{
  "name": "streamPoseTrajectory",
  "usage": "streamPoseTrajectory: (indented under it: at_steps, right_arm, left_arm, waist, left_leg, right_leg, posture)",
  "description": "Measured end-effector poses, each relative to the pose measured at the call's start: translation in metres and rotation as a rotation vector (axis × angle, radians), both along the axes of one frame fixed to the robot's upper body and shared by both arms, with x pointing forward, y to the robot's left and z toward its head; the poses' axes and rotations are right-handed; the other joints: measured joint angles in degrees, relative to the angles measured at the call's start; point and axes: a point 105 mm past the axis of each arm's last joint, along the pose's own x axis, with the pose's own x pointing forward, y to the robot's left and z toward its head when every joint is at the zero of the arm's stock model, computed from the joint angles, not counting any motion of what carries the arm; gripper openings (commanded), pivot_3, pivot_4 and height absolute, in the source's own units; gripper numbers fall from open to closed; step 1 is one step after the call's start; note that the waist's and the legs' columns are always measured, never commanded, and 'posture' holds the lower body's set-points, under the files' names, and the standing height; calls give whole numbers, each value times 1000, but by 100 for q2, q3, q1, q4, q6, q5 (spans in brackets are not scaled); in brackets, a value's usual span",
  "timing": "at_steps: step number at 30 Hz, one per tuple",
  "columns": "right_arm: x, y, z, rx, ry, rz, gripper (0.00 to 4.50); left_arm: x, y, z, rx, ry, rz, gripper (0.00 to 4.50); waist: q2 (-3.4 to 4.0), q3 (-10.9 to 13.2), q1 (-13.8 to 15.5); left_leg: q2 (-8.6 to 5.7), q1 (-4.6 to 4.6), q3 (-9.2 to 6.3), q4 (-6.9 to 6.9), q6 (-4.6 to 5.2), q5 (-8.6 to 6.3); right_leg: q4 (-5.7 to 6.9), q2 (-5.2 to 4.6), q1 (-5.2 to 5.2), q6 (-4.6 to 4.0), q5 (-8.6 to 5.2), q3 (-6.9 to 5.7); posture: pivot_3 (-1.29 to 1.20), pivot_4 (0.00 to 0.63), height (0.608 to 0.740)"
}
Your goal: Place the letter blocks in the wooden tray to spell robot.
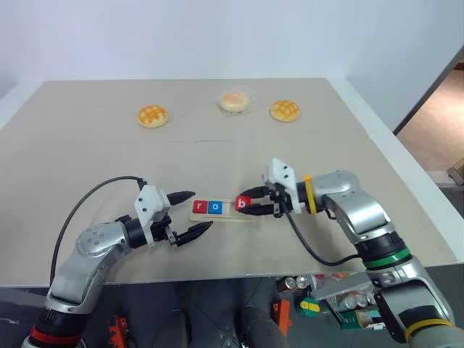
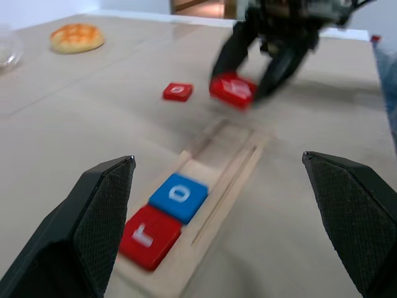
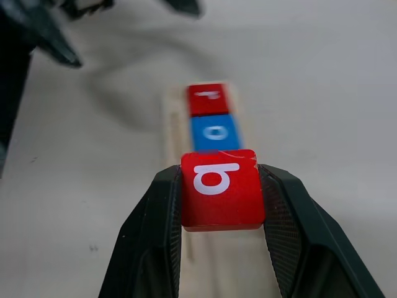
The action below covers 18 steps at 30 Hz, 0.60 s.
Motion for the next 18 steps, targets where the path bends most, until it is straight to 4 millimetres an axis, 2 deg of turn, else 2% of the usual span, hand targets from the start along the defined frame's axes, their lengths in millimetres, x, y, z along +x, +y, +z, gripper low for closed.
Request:
streamPoseTrajectory:
  at_steps: [7, 18]
  right_arm:
    - [20, 22, -22, -65, 33, -9, 1256]
    - [22, 23, -25, -90, 34, 2, 1256]
  left_arm:
    - [-1, 8, -4, 1, 15, 22, 4500]
    - [-1, 8, -4, 7, 9, 24, 4500]
  waist:
    - [0, 0, 6]
    - [0, 0, 1]
  left_leg:
    - [2, -1, 1, 4, 0, 0]
    - [6, 0, -1, 1, -1, -1]
  right_leg:
    - [0, 0, -1, -16, -4, -2]
    - [1, 4, -3, -2, 5, -5]
  posture:
    - [0, 150, 739]
    - [0, 150, 739]
